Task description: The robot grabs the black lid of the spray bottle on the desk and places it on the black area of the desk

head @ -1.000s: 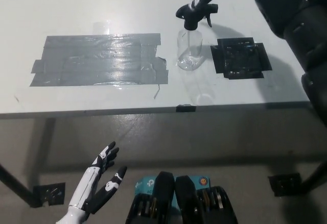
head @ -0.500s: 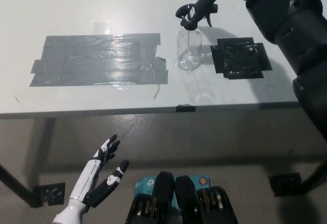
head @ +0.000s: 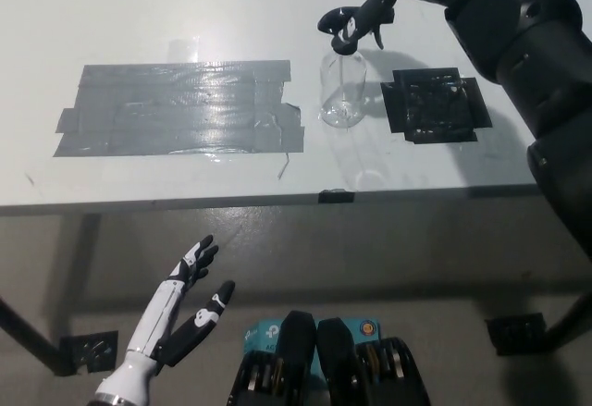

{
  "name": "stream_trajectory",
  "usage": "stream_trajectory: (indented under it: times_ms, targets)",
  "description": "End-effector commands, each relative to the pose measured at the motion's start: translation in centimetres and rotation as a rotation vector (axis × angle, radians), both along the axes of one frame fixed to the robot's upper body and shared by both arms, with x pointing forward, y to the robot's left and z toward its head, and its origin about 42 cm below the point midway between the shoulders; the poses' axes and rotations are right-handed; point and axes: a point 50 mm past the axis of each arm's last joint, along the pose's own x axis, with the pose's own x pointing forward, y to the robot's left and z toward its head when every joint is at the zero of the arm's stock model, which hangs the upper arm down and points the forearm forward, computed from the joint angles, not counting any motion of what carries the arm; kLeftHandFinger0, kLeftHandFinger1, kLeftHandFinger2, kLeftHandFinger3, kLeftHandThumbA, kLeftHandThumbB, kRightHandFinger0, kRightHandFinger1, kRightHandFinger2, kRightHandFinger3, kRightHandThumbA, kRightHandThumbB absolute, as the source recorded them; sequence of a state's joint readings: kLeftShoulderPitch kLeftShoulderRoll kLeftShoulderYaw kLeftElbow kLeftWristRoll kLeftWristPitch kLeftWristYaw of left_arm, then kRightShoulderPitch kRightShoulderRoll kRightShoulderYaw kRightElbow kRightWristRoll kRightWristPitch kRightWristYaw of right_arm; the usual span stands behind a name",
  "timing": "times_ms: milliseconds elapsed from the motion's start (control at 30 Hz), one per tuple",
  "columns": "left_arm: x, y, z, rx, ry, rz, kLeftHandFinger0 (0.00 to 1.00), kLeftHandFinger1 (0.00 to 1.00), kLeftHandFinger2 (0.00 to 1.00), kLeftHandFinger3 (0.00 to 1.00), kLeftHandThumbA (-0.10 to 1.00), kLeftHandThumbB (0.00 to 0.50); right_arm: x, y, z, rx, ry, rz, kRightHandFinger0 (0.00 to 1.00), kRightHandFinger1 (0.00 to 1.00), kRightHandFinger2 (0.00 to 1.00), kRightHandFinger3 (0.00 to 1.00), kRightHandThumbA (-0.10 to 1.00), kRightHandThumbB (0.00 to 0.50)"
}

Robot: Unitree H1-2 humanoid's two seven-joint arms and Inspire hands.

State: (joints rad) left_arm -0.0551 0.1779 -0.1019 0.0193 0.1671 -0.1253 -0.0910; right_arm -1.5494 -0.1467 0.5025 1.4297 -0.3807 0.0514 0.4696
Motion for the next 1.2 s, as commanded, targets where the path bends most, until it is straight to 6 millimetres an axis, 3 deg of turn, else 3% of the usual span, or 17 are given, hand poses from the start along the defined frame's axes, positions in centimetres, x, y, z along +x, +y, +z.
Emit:
stream_trajectory:
  times_ms: [0, 67, 200, 533, 867, 933, 967, 1000, 1033, 1100, 1167]
  targets:
    - [0.4, 0.4, 1.2, 0.036, -0.057, -0.019, 1.0, 1.0, 1.0, 1.0, 0.75, 0.144, 0.0, 0.7, 2.9, 0.0, -0.059, 0.009, 1.0, 1.0, 1.0, 1.0, 0.79, 0.5]
    - [0.4, 0.4, 1.2, 0.031, -0.055, -0.02, 1.0, 1.0, 1.0, 1.0, 0.75, 0.144, -0.1, 0.7, 2.6, 0.013, -0.036, 0.01, 1.0, 1.0, 1.0, 1.0, 0.76, 0.471]
    - [0.6, 0.4, 1.3, 0.029, -0.057, -0.022, 1.0, 1.0, 1.0, 1.0, 0.74, 0.143, -0.1, 0.5, 2.3, 0.053, -0.016, 0.03, 1.0, 1.0, 1.0, 1.0, 0.76, 0.5]
    - [0.8, 0.4, 1.5, 0.034, -0.062, -0.021, 1.0, 1.0, 1.0, 1.0, 0.75, 0.143, 0.0, 0.2, 1.3, 0.035, -0.016, 0.005, 1.0, 1.0, 1.0, 1.0, 0.8, 0.5]
    - [1.2, 0.7, 1.9, 0.019, -0.072, -0.008, 1.0, 1.0, 1.0, 1.0, 0.73, 0.133, 0.1, -0.2, 0.6, 0.042, 0.005, -0.019, 1.0, 1.0, 1.0, 1.0, 0.63, 0.454]
    - [1.2, 0.7, 1.9, 0.023, -0.072, -0.006, 1.0, 1.0, 1.0, 1.0, 0.73, 0.135, 0.1, -0.2, 0.4, 0.003, 0.004, -0.021, 1.0, 1.0, 1.0, 1.0, 0.55, 0.373]
    - [1.2, 0.7, 1.9, 0.025, -0.071, -0.005, 1.0, 1.0, 1.0, 1.0, 0.73, 0.14, 0.1, -0.2, 0.4, 0.008, 0.009, -0.032, 1.0, 1.0, 1.0, 1.0, 0.43, 0.257]
    - [1.4, 0.8, 2.0, 0.023, -0.074, -0.005, 1.0, 1.0, 1.0, 1.0, 0.73, 0.141, 0.1, -0.3, 0.5, 0.03, 0.011, -0.043, 0.91, 0.93, 1.0, 1.0, 0.18, 0.211]
    - [1.5, 0.8, 2.1, 0.023, -0.076, -0.006, 1.0, 1.0, 1.0, 1.0, 0.73, 0.14, 0.1, -0.4, 0.5, 0.044, -0.004, -0.049, 0.67, 0.74, 0.85, 0.83, -0.06, 0.198]
    - [1.5, 0.8, 2.1, 0.026, -0.079, -0.006, 1.0, 1.0, 1.0, 1.0, 0.74, 0.14, 0.2, -0.5, 0.3, 0.076, -0.052, -0.063, 0.5, 0.59, 0.73, 0.7, -0.1, 0.197]
    - [1.5, 0.8, 2.1, 0.027, -0.077, -0.005, 1.0, 1.0, 1.0, 1.0, 0.74, 0.145, 0.3, -0.7, 0.2, 0.098, -0.09, -0.07, 0.45, 0.52, 0.67, 0.68, -0.1, 0.221]
